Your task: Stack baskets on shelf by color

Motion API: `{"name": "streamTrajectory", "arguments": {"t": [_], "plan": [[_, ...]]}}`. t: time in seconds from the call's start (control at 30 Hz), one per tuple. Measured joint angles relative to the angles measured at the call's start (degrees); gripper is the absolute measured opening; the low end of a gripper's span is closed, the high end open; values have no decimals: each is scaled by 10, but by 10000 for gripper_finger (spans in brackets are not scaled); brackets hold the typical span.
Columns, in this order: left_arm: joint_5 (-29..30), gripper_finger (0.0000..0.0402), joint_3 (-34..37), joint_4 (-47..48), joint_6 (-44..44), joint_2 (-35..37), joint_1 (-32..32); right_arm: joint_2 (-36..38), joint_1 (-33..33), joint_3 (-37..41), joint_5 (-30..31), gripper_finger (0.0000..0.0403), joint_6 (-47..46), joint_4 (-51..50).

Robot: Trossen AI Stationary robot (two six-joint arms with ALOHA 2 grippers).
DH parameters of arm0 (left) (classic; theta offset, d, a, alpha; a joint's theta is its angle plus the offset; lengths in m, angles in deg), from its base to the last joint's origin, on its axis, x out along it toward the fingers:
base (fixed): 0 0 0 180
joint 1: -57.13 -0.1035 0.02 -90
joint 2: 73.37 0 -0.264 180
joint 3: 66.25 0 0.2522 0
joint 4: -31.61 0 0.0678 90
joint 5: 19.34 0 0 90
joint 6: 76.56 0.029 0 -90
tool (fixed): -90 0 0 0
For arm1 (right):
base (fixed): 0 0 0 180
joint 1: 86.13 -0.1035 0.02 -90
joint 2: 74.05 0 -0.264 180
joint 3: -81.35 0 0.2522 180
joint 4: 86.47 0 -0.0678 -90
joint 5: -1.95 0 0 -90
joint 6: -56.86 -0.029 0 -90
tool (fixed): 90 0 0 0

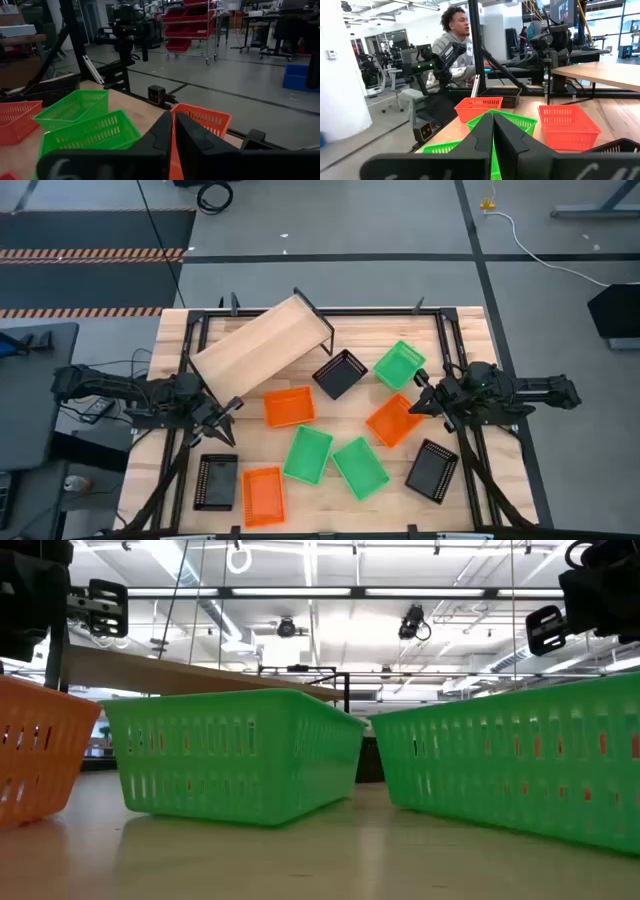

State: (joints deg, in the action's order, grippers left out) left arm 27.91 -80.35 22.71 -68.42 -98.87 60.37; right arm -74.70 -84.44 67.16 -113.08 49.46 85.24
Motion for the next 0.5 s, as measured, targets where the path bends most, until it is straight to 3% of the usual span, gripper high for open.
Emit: {"name": "streamTrajectory", "arguments": {"t": [0.5], "plan": [[0, 27, 0, 0, 0, 0, 0, 0, 0, 0, 0, 20, 0, 0]]}}
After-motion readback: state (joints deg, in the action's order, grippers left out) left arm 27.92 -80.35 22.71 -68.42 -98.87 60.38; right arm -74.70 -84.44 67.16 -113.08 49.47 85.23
